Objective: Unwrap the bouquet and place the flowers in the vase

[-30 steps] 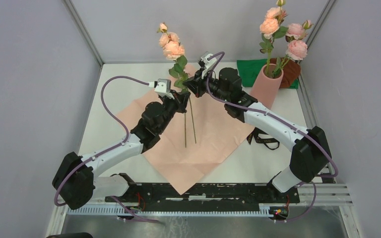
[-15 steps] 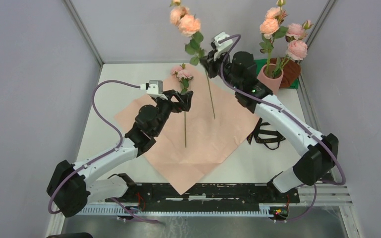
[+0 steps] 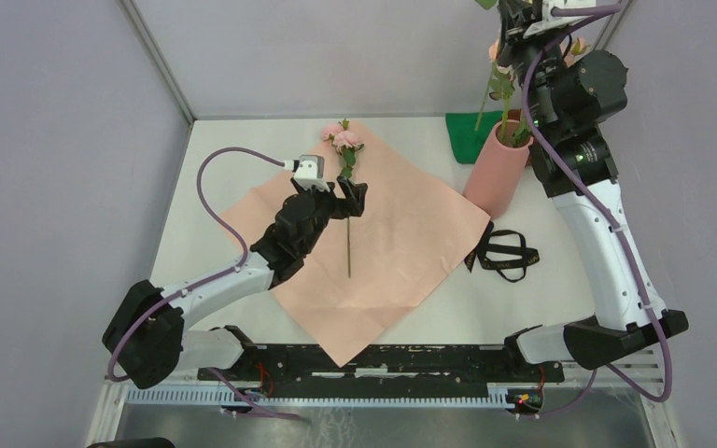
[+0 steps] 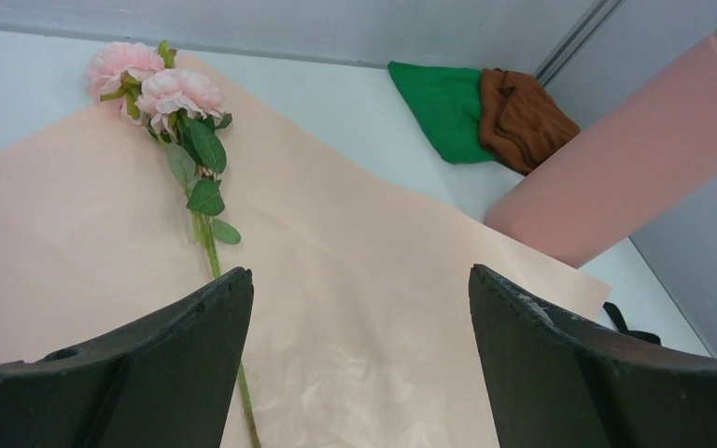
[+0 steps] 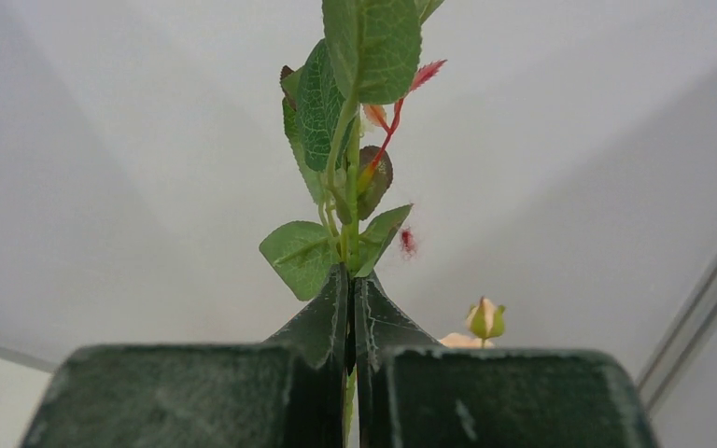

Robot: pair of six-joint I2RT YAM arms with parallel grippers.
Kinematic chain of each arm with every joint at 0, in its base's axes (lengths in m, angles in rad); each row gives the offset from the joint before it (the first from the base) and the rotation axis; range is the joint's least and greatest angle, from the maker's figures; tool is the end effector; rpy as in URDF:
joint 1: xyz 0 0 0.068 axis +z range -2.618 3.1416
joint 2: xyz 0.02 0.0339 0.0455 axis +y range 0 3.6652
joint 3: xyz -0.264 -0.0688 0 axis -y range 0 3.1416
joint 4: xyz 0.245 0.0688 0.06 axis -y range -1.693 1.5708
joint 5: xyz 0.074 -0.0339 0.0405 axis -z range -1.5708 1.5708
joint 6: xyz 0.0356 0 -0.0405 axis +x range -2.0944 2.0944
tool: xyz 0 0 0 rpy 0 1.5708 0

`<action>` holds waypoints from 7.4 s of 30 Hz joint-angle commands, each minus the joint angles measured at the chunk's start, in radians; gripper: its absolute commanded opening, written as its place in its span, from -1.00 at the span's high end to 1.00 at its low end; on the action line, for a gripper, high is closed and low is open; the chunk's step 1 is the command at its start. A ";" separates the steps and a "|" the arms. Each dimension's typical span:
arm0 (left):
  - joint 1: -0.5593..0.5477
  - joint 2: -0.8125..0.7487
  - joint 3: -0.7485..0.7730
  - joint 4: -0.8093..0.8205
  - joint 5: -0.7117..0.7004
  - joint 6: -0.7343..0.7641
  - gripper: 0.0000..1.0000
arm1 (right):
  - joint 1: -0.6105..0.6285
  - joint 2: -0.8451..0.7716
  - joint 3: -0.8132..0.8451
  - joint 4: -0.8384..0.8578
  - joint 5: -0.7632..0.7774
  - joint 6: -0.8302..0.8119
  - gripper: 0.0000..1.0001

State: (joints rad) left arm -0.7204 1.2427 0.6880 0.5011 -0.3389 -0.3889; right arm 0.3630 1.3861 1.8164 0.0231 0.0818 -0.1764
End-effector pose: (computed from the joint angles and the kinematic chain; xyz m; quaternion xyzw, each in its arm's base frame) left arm 0.2199 -0.1773 0.2796 0.0036 0.7247 -0.2530 0.6409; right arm 0.2512 0.0923 0.5777 -0.1077 0.5197 0.0574 0.8456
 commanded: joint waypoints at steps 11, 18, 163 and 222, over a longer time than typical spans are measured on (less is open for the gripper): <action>-0.004 0.041 0.049 0.004 -0.015 -0.026 -0.76 | -0.085 -0.040 -0.021 -0.033 0.138 -0.147 1.00; -0.003 0.059 0.057 0.003 -0.003 -0.029 -0.75 | -0.120 -0.076 -0.210 0.049 0.173 -0.137 1.00; 0.119 0.820 0.755 -0.995 0.070 -0.226 0.20 | -0.231 -0.516 -0.933 0.368 -0.192 0.176 -0.76; -0.109 -0.002 0.180 -0.117 -0.079 0.022 0.96 | 0.152 -0.068 -0.653 0.193 -0.425 0.200 -0.71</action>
State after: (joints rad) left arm -0.8143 1.2789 0.8440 0.2867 -0.4137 -0.4202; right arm 0.4919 1.2724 1.1126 0.1856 -0.3645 0.0250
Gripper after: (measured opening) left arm 0.045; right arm 0.860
